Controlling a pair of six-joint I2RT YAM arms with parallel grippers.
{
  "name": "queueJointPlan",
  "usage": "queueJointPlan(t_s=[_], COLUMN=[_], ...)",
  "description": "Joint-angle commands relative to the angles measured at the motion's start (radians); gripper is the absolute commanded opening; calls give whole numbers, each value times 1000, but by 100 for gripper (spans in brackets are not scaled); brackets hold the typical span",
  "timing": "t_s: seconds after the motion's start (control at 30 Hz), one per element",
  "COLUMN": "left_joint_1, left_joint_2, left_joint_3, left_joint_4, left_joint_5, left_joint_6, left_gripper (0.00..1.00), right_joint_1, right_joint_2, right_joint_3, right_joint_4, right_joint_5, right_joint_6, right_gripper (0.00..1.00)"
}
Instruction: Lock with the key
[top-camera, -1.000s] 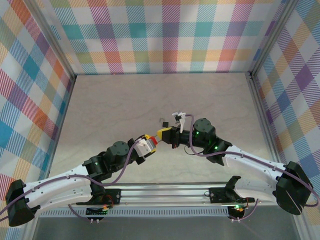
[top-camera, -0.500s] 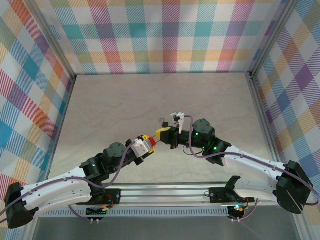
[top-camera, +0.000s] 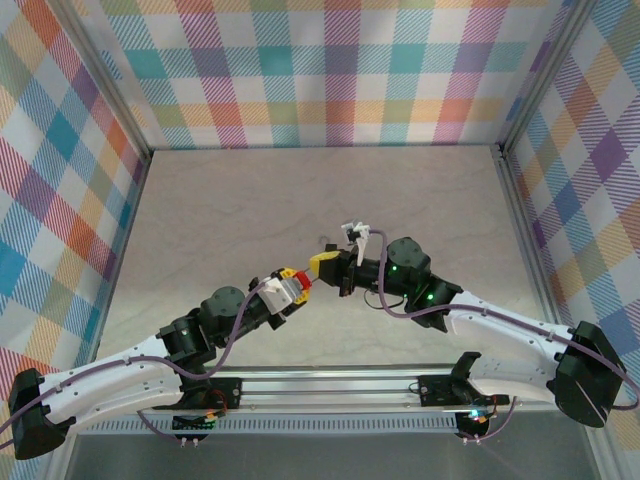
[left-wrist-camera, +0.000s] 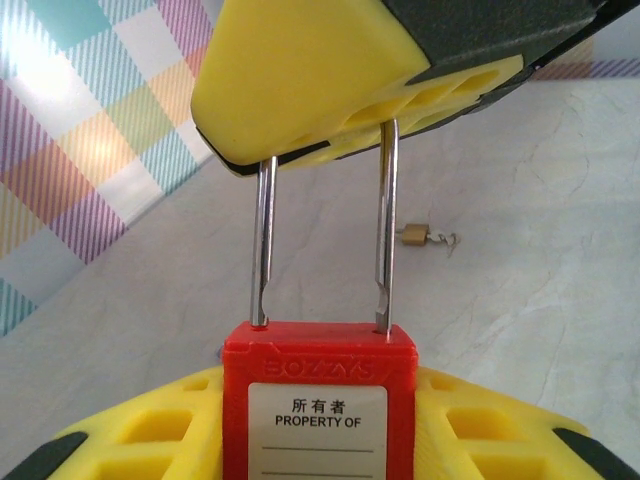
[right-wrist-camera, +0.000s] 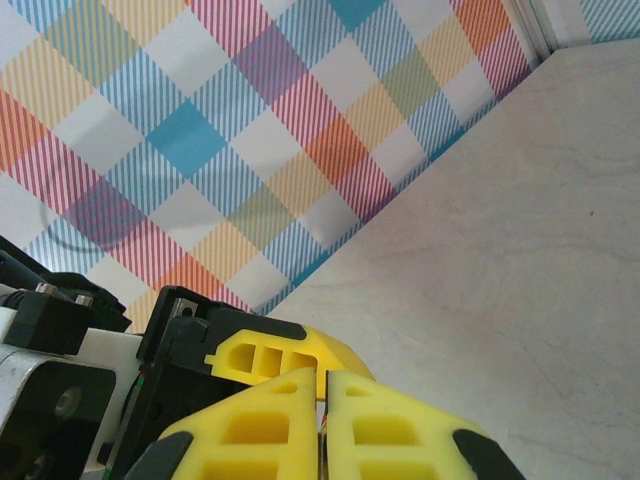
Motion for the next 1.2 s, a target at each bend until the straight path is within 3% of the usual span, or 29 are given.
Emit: queueJointPlan(t_s=[0.0, 0.37, 1.17], left_joint_1=[0, 0, 0], left_joint_2=[-32, -32, -71], left_joint_3=[38, 84, 150], left_joint_4=[271, 238, 248], left_joint_5=[-19, 1, 39], left_joint_6=[-6, 59, 28], left_gripper=[0, 0, 0], right_joint_1=[23, 25, 44], right_joint_2=[5, 23, 107], right_joint_3=[12, 82, 159], right_joint_4=[-75, -208, -301], right_joint_5=[-18, 30, 27], right_joint_6=[13, 23, -4], right_gripper=[0, 0, 0])
